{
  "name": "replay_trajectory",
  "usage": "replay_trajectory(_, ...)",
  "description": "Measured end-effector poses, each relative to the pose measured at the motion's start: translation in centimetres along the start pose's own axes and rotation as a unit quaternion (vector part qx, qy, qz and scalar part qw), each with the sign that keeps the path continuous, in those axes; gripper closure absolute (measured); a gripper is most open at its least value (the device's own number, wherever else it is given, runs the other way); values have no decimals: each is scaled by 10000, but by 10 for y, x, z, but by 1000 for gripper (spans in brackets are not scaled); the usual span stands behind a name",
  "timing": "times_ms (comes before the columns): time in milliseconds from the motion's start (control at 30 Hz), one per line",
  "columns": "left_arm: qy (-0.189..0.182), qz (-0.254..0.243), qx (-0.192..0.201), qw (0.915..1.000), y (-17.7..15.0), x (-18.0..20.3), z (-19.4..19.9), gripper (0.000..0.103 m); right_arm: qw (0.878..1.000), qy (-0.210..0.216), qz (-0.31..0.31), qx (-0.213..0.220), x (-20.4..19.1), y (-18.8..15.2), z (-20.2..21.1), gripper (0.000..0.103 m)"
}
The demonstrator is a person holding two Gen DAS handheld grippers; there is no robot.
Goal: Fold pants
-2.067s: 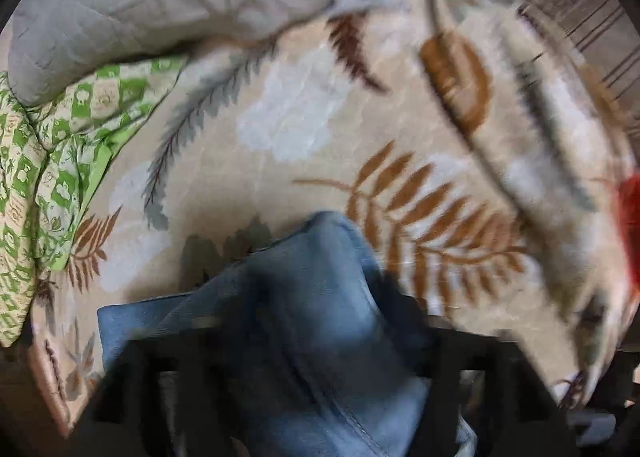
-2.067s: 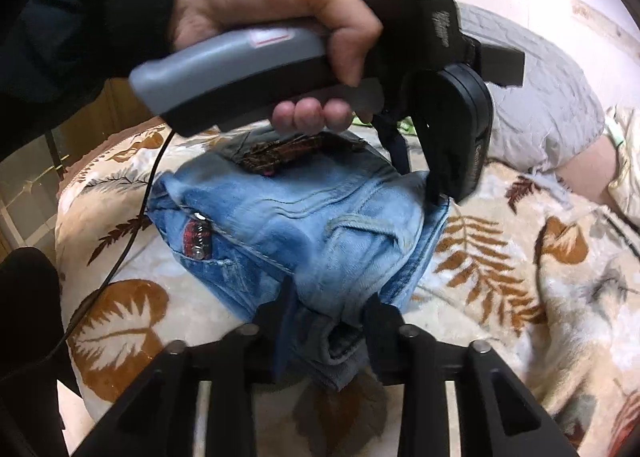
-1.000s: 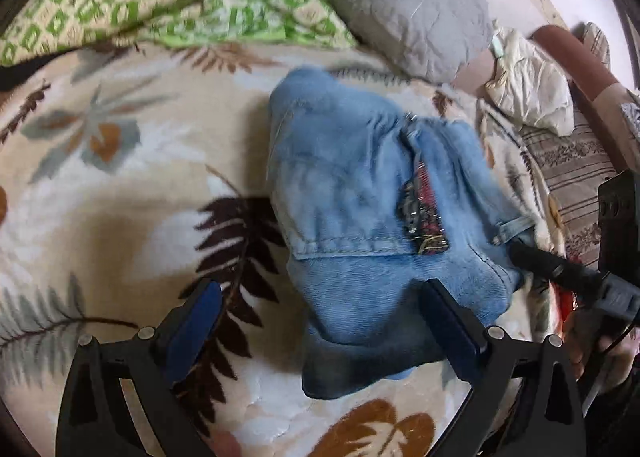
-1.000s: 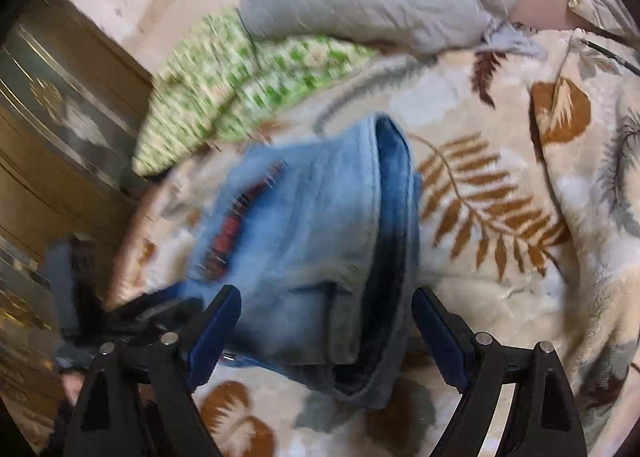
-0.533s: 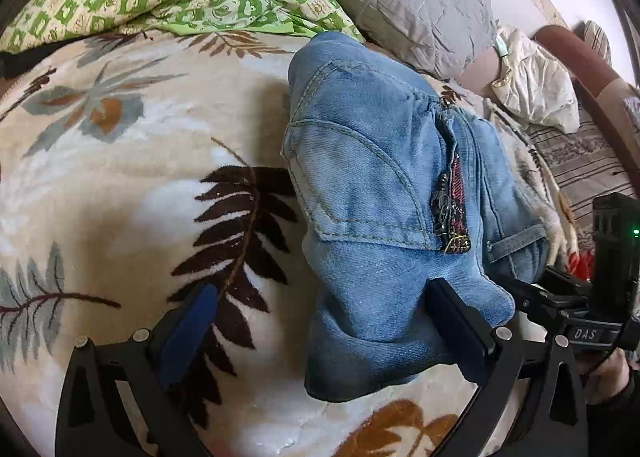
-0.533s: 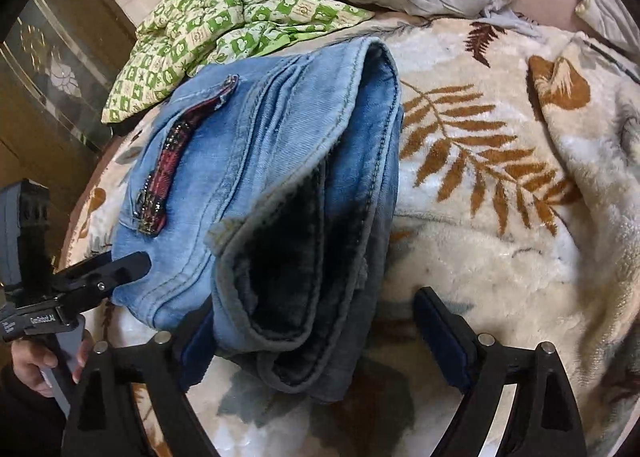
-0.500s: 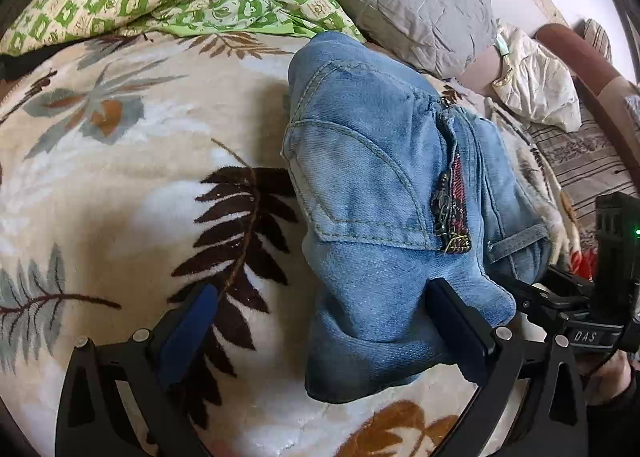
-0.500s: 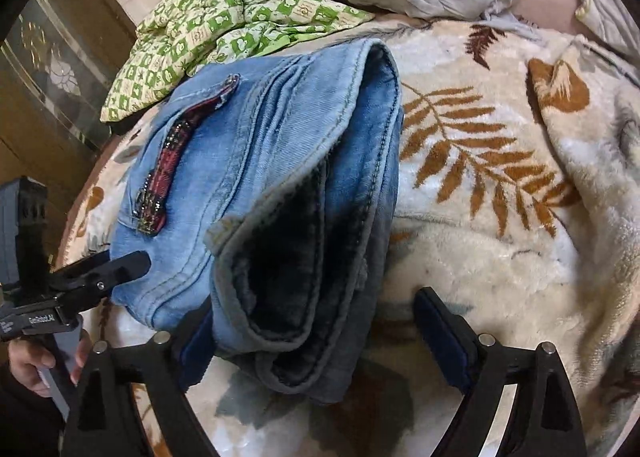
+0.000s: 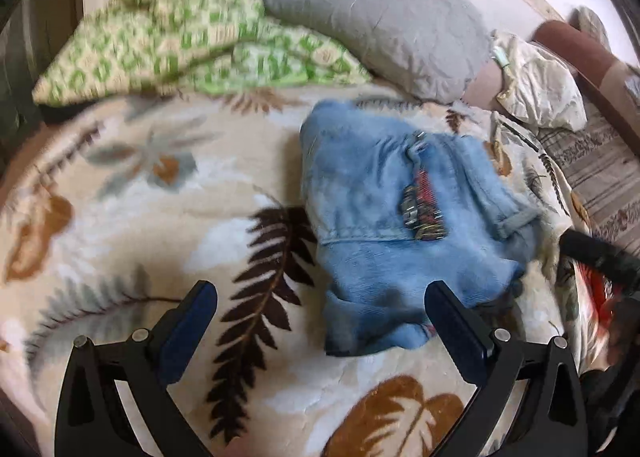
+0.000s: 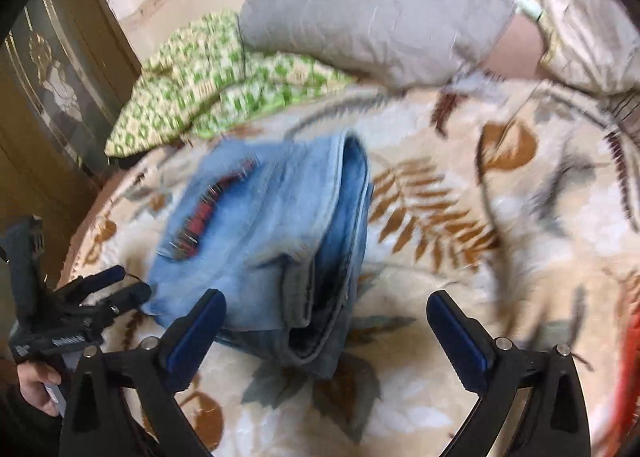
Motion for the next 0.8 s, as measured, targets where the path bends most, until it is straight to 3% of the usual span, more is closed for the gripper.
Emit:
replay_trajectory(233, 207, -364, 718, 9965, 11, 44, 69, 0, 9929, -667, -146, 971, 6, 8, 103, 0)
replay_trajectory(433, 266, -497, 1240, 9907, 10, 75, 122, 0, 9856, -1006, -350, 1315, 10, -3, 163, 0)
replay_trajectory(633, 420, -738, 1381, 9868, -5, 99, 147, 0, 9808, -1251, -346, 1458, 10, -25, 193, 0)
replay_trajectory(800, 480, -718, 1419, 9861, -20, 109, 149, 0, 9792, -1424, -353, 1401, 8, -49, 192, 0)
Point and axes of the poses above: each gripper's, at about its wrist camera, not at the fingertips, and z roughly against the way its jaws point, x to its right, y to its top, the point moved 3 cm from there along -z, roughly the way its jaws point, and after that the axes turned 14 degrees about -y, right-handed, at the moved point
